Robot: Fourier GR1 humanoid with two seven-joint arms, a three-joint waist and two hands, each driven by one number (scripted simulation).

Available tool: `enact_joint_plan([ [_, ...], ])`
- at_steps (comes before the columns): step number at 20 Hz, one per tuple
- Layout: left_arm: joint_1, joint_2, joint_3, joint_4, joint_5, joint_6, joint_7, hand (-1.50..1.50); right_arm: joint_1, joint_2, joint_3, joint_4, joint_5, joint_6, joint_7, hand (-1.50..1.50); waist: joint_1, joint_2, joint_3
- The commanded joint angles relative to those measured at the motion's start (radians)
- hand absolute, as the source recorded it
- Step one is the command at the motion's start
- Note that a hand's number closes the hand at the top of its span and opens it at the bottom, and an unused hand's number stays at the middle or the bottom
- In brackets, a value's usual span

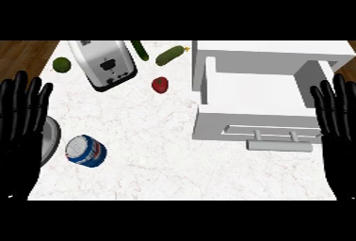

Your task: Pick up the can, place it into the drawer and close the drawer

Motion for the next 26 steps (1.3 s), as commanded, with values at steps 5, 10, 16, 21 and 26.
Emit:
enact_joint_plan([
  [5, 0.127, -0.024, 0.057, -0.071, -0.037, 0.051, 0.003, -1.5, -0.033, -0.023, -0.039, 0.034, -0.068, 0.05, 0.01, -1.5, -0.021, 0.01, 0.025],
  [10, 0.26, 0.001, 0.118, -0.088, -0.042, 0.097, 0.298, -1.5, 0.097, 0.026, -0.087, 0.008, 0.003, -0.098, 0.213, -1.5, -0.016, 0.007, 0.025],
  [16, 0.301, -0.008, 0.103, -0.252, -0.059, 0.106, 0.455, -1.5, 0.271, -0.013, -0.17, -0.074, -0.11, 0.005, 0.149, -1.5, -0.032, 0.007, 0.025],
  [21, 0.38, -0.016, 0.1, -0.397, -0.041, 0.059, 0.522, -1.5, 0.249, -0.028, -0.239, 0.045, -0.156, 0.069, 0.061, -1.5, -0.025, 0.009, 0.025],
  [26, 0.375, -0.014, 0.21, -0.384, 0.047, 0.041, 0.511, -1.5, 0.358, -0.059, -0.345, -0.057, -0.275, 0.156, 0.094, -1.5, -0.03, 0.008, 0.025],
])
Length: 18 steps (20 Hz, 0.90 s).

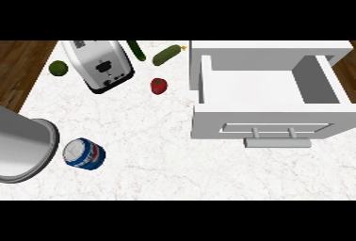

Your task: Pick up the can, place it into the drawer and close the drawer

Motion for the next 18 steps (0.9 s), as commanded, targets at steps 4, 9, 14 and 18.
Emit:
enact_joint_plan([
  [4, 0.018, -0.077, -0.01, -0.018, 0.011, 0.038, 0.003, -1.5, 0.087, -0.001, -0.072, -0.036, -0.07, 0.084, -0.035, -1.5, -0.003, 0.0, 0.0],
  [9, -0.062, -0.079, 0.057, 0.004, 0.135, 0.072, 0.093, -1.5, 0.122, 0.012, -0.094, 0.003, -0.092, 0.139, -0.098, -1.5, -0.007, 0.001, 0.0],
  [14, -0.082, -0.079, 0.045, 0.056, 0.168, 0.088, 0.1, -1.5, 0.113, 0.009, -0.132, 0.051, -0.103, 0.17, -0.11, -1.5, -0.002, 0.001, 0.0],
  [18, -0.131, -0.063, 0.116, 0.144, 0.231, 0.065, 0.081, -1.5, 0.154, 0.042, -0.152, 0.019, -0.11, 0.2, -0.114, -1.5, -0.004, 0.001, 0.0],
])
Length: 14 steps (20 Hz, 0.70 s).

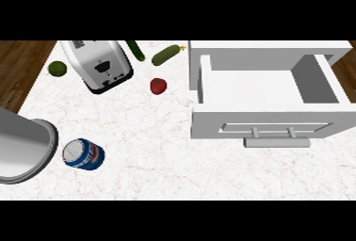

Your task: Pick up the can, place it into the drawer and close the drawer

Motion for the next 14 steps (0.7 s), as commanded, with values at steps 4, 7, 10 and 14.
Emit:
enact_joint_plan([
  [4, -0.119, -0.007, -0.011, 0.152, -0.026, 0.047, -0.026, -1.5, 0.072, 0.004, -0.074, -0.076, -0.087, 0.074, 0.045, -1.5, -0.006, 0.001, 0.0],
  [7, -0.139, -0.004, 0.015, 0.229, 0.006, 0.026, -0.09, -1.5, 0.043, 0.028, -0.079, -0.079, -0.061, 0.059, 0.06, -1.5, -0.002, 0.001, 0.0],
  [10, -0.07, -0.008, -0.041, 0.282, -0.008, 0.034, -0.179, -1.5, 0.015, 0.027, -0.096, 0.019, -0.026, 0.108, -0.019, -1.5, 0.001, 0.001, 0.0],
  [14, -0.097, -0.008, -0.096, 0.382, -0.033, 0.084, -0.239, -1.5, 0.024, 0.034, -0.134, 0.003, -0.058, 0.133, -0.004, -1.5, -0.001, 0.001, 0.0],
])
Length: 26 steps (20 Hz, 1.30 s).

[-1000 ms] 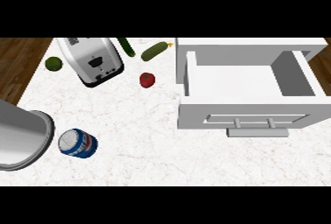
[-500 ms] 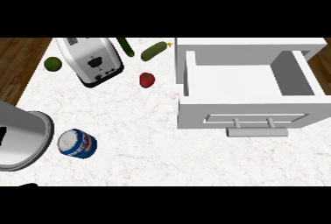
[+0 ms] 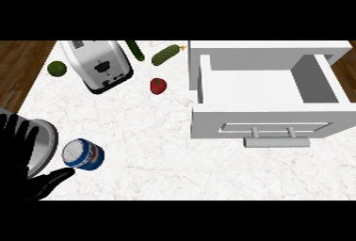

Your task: Pick up the can, place it into the drawer and close the drawer

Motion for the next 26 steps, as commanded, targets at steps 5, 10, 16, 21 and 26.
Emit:
enact_joint_plan([
  [5, 0.059, -0.004, -0.072, 0.126, -0.045, 0.027, -0.154, -1.5, -0.014, 0.029, -0.048, -0.007, -0.011, 0.025, 0.027, -1.5, 0.003, 0.0, 0.0],
  [10, 0.013, -0.003, -0.041, 0.235, -0.024, 0.062, -0.193, -1.5, 0.034, 0.051, -0.062, -0.086, -0.041, 0.07, 0.075, -1.5, 0.0, 0.0, 0.0],
  [16, 0.051, -0.004, -0.011, 0.406, -0.012, 0.042, -0.402, -1.5, 0.059, 0.054, -0.132, -0.087, -0.117, 0.099, 0.077, -1.5, 0.0, -0.001, 0.0],
  [21, -0.042, 0.009, 0.08, 0.591, 0.017, 0.004, -0.482, -1.5, 0.016, 0.051, -0.138, -0.003, -0.047, 0.149, 0.028, -1.5, -0.001, 0.0, 0.0],
  [26, 0.029, 0.038, 0.094, 0.607, 0.048, -0.064, -0.518, -1.5, -0.029, 0.06, -0.142, -0.023, -0.054, 0.123, 0.082, -1.5, 0.003, 0.0, 0.0],
])
